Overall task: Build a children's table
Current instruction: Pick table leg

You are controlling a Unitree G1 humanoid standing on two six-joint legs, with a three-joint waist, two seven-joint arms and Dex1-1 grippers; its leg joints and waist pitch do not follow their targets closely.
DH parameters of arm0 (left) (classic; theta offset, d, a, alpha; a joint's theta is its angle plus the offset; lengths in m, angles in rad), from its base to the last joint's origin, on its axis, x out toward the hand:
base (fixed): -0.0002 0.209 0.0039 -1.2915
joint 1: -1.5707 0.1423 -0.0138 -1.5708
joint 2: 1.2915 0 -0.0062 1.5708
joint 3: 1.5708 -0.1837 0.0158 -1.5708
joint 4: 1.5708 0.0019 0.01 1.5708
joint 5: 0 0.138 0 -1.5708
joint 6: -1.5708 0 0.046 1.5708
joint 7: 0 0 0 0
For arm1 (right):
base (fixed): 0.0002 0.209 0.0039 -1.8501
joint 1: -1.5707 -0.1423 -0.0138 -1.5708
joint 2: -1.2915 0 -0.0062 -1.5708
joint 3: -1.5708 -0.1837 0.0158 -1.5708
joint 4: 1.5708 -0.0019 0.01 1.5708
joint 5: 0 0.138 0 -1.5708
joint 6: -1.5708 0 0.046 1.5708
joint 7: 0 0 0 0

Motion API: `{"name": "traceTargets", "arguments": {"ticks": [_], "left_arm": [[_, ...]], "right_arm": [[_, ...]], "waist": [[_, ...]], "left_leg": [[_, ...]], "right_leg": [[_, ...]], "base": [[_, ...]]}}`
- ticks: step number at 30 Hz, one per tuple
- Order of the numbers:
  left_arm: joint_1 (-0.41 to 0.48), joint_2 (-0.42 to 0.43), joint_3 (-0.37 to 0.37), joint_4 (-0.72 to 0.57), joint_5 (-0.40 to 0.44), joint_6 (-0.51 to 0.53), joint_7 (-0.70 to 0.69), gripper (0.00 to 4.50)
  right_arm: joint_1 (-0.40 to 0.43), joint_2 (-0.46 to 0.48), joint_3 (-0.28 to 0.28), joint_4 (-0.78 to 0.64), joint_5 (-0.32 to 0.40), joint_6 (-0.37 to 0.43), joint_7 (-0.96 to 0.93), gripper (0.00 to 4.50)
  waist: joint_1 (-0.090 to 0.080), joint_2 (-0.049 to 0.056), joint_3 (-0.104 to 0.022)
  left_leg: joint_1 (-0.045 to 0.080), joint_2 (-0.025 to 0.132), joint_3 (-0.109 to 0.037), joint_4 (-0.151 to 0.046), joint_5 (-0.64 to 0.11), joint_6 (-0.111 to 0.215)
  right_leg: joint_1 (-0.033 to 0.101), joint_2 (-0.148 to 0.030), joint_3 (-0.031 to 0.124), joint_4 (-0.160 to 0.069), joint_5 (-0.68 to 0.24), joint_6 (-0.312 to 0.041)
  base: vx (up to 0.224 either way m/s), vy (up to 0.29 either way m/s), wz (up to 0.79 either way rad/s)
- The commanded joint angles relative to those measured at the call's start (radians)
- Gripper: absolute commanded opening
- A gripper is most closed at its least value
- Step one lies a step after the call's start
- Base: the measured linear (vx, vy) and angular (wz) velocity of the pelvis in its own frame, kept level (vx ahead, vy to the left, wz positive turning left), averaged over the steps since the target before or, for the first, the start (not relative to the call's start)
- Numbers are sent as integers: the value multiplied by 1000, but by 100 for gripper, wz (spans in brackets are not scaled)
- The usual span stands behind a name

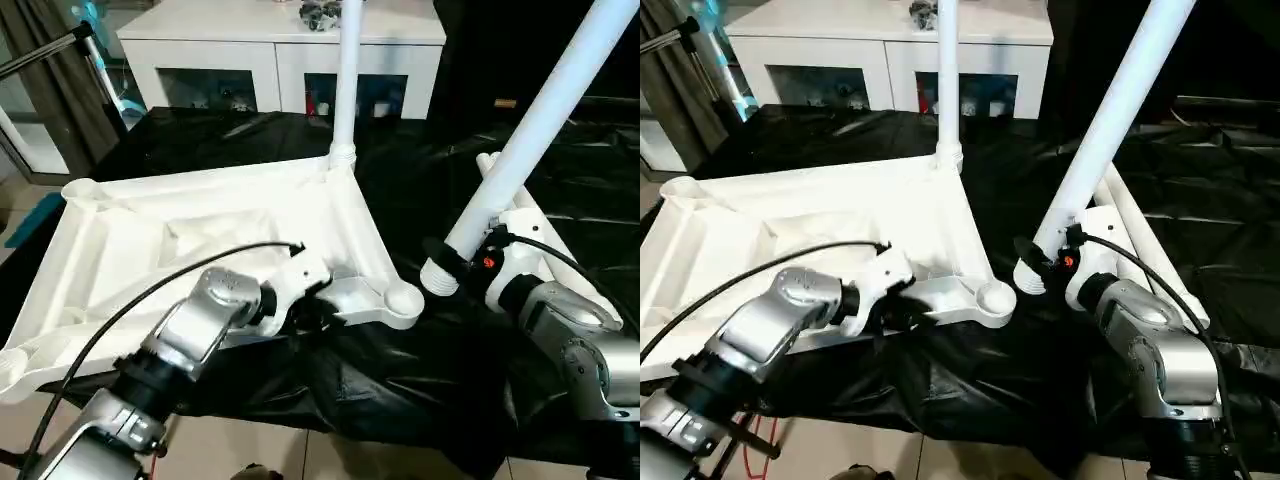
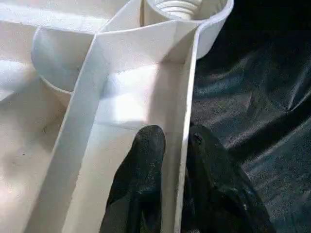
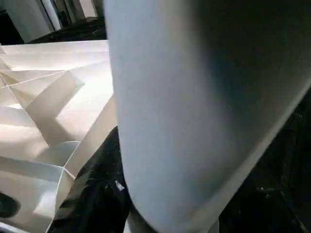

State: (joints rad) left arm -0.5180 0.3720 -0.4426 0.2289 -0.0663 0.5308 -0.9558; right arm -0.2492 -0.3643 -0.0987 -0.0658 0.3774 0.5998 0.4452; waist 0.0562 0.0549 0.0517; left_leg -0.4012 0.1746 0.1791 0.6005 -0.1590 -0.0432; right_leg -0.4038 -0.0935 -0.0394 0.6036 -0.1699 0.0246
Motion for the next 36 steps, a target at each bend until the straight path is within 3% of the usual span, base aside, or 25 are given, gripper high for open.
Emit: {"name": "traceTargets", "arguments": {"ticks": [1,9,15,16,18,19,21,22,28,30,33,35,36], "left_arm": [[2,11,-9,-16,11,7,-3,63],[7,-9,29,-33,-22,31,3,13],[29,-27,88,-74,-56,141,63,0],[32,-29,92,-79,-49,160,80,0],[35,-34,97,-83,-40,183,105,0],[36,-36,99,-84,-37,191,114,0],[38,-42,99,-91,-37,194,119,0],[40,-51,98,-102,-33,176,127,0],[47,-75,95,-110,-36,116,139,0],[54,-82,87,-102,-29,98,149,0],[60,-87,87,-94,-22,79,161,0],[62,-91,94,-90,-24,73,165,0],[62,-92,96,-88,-23,69,166,0]], "right_arm": [[-6,1,4,-25,0,9,0,190],[-8,6,8,-31,12,23,6,190],[-12,5,37,-48,55,72,60,190],[-23,5,44,-44,56,71,69,190],[-51,6,60,-22,51,65,84,190],[-65,7,66,-8,48,61,90,190],[-87,5,77,15,36,54,100,190],[-121,1,97,48,18,43,118,190],[-175,15,133,111,-7,25,129,190],[-182,25,161,131,-25,12,134,190],[-190,33,179,152,-33,4,142,190],[-196,36,188,168,-46,-8,145,190],[-198,36,191,174,-52,-14,146,190]], "waist": [[0,-12,-68],[-1,-10,-68],[-11,-8,-70],[-14,-6,-71],[-16,9,-70],[-20,2,-69],[-20,2,-69],[-20,-3,-69],[-12,-6,-73],[-12,-13,-74],[-13,-13,-73],[-12,-21,-72],[-10,-18,-72]], "left_leg": [[27,38,-15,-81,-302,-4],[28,38,-15,-82,-315,-8],[21,35,-15,-79,-283,8],[20,35,-15,-78,-276,15],[22,35,-18,-78,-289,7],[19,34,-18,-79,-294,7],[24,33,-17,-77,-303,7],[23,34,-17,-77,-304,8],[22,36,-15,-74,-252,18],[20,35,-13,-71,-230,28],[20,36,-13,-71,-225,38],[21,37,-11,-71,-228,40],[22,37,-12,-72,-232,36]], "right_leg": [[33,-39,27,-78,-298,-186],[33,-39,27,-79,-314,-186],[41,-38,25,-72,-240,-210],[42,-38,24,-73,-239,-215],[41,-37,23,-72,-246,-219],[43,-35,22,-75,-249,-218],[40,-36,23,-76,-271,-217],[40,-37,23,-78,-277,-217],[41,-36,24,-70,-218,-227],[43,-38,24,-68,-199,-235],[42,-39,24,-69,-213,-232],[40,-39,25,-71,-234,-228],[40,-40,24,-71,-249,-224]], "base": [[0,0,0],[0,0,0],[0,0,0],[0,0,0],[0,0,0],[0,0,0],[0,0,0],[0,0,0],[0,0,0],[0,0,0],[0,0,0],[0,0,0],[0,0,0]]}}
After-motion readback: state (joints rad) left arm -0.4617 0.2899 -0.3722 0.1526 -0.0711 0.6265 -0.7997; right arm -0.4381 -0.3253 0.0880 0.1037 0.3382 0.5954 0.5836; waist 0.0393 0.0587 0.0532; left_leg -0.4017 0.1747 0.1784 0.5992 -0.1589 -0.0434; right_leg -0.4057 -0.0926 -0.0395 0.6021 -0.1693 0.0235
